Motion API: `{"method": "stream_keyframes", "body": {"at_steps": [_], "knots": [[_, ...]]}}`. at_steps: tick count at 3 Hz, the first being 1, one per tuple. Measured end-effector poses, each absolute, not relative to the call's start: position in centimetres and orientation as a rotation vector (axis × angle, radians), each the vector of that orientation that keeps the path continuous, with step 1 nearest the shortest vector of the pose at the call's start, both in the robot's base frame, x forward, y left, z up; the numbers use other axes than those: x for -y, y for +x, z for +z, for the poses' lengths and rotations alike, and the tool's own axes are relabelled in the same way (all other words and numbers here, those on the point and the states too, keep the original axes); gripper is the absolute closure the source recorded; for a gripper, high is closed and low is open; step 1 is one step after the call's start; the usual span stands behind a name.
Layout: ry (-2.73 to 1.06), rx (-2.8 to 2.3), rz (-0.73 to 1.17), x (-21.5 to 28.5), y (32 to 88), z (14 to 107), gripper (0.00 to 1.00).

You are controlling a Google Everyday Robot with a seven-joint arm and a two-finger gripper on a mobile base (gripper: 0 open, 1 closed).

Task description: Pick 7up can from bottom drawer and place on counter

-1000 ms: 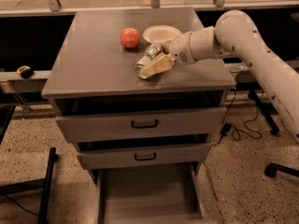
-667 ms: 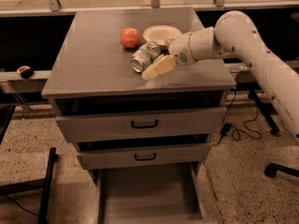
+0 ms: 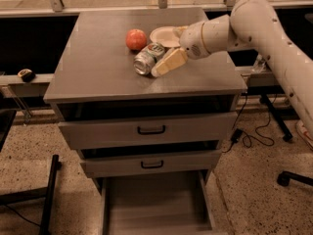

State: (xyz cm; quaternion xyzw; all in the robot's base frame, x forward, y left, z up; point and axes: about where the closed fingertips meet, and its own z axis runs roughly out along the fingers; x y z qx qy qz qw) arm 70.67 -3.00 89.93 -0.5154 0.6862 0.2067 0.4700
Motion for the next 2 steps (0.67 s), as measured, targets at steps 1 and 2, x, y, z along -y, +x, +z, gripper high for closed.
{"method": "stream_keyframes", "body": {"at_steps": [1, 2], "knots": [[-1.344, -1.559, 0.392, 4.89, 69.54, 95.89, 0.00], [-1.361, -1.541, 0.382, 4.73, 69.67, 95.83, 0.00]]}}
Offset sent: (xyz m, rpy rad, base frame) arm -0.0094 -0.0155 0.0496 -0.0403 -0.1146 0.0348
